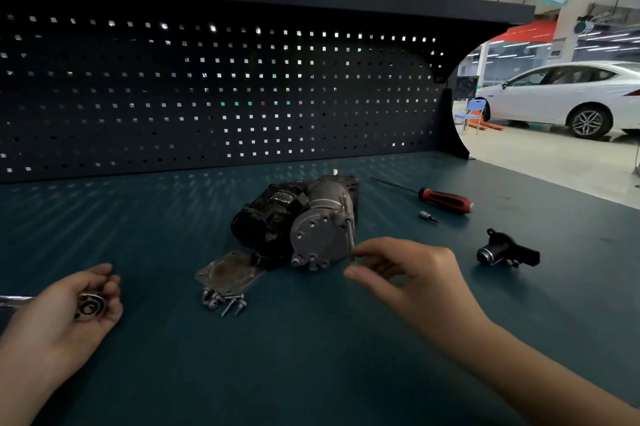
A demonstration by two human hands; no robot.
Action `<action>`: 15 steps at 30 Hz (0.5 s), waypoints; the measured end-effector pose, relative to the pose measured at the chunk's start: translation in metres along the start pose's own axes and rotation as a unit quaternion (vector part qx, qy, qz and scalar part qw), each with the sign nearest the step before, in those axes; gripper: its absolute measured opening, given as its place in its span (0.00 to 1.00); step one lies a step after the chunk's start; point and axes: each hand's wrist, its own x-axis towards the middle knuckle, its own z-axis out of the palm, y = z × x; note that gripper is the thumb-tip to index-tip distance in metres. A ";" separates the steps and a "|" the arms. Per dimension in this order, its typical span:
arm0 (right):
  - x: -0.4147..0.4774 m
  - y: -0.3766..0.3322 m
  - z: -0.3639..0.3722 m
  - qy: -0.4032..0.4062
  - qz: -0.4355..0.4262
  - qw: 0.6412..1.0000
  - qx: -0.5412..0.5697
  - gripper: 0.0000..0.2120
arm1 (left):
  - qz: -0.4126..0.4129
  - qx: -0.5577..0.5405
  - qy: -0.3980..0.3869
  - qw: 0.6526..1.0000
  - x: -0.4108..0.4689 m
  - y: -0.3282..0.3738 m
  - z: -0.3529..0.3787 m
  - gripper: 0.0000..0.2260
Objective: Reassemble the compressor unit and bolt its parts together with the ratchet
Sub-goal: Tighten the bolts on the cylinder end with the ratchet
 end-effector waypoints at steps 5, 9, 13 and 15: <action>0.021 0.021 0.011 0.025 0.032 0.998 -0.051 0.16 | -0.003 0.035 0.014 0.999 -0.001 0.001 0.003 0.11; 0.035 0.046 0.021 -0.044 0.185 0.981 0.039 0.27 | -0.005 0.043 0.013 0.999 -0.001 0.002 0.003 0.10; 0.036 0.058 0.032 -0.053 0.183 0.980 0.050 0.25 | -0.012 0.047 0.024 0.999 0.006 0.003 0.000 0.10; 0.035 0.060 0.035 -0.064 0.164 0.983 0.055 0.21 | -0.008 0.045 0.031 0.998 0.010 0.002 -0.001 0.10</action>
